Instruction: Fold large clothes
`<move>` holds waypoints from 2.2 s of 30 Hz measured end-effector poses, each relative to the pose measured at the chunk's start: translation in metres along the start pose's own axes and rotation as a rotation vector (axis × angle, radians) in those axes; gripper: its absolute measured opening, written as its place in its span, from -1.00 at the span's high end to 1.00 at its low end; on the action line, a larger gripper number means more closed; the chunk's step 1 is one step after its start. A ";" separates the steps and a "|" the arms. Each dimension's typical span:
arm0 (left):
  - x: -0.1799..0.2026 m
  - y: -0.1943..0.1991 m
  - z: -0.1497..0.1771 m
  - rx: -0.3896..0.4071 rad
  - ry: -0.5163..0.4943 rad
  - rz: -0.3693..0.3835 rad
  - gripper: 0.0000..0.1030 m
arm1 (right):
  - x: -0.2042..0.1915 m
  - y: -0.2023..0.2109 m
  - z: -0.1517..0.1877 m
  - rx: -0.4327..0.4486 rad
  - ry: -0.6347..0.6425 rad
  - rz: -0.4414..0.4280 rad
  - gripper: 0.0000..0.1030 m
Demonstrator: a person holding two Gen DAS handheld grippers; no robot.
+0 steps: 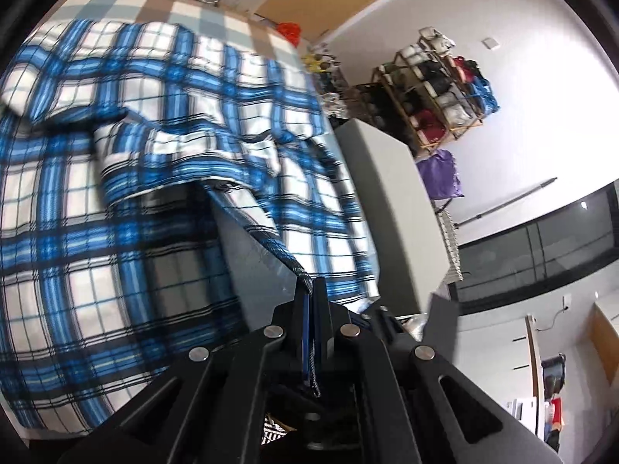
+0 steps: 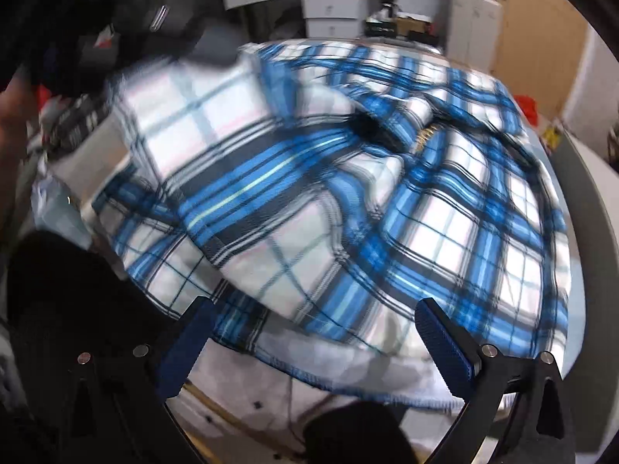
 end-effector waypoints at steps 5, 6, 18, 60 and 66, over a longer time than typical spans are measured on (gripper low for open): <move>-0.001 0.004 -0.006 0.011 0.000 0.049 1.00 | 0.031 -0.012 -0.003 -0.029 -0.055 0.210 -0.54; -0.004 0.005 -0.007 0.013 0.006 0.056 1.00 | 0.041 -0.013 -0.001 -0.044 -0.062 0.261 -0.31; -0.056 0.002 0.031 -0.019 0.060 0.047 1.00 | 0.048 0.030 0.024 -0.152 0.146 0.477 0.96; -0.196 0.090 0.079 0.078 0.271 -0.454 0.00 | 0.144 0.053 0.006 0.332 -0.719 -0.551 -1.00; -0.194 0.086 0.076 0.069 0.233 -0.446 -0.33 | 0.125 0.048 0.001 0.309 -0.641 -0.481 -1.00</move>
Point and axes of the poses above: each gripper's, at about its wrist camera, not at the fingertips, and y roughly against the way its jaws point, x to its right, z to its underside, the point moved 5 cm from there along -y, roughly the way its jaws point, and after that the axes turned 4 degrees about y, right-handed, at the moved point
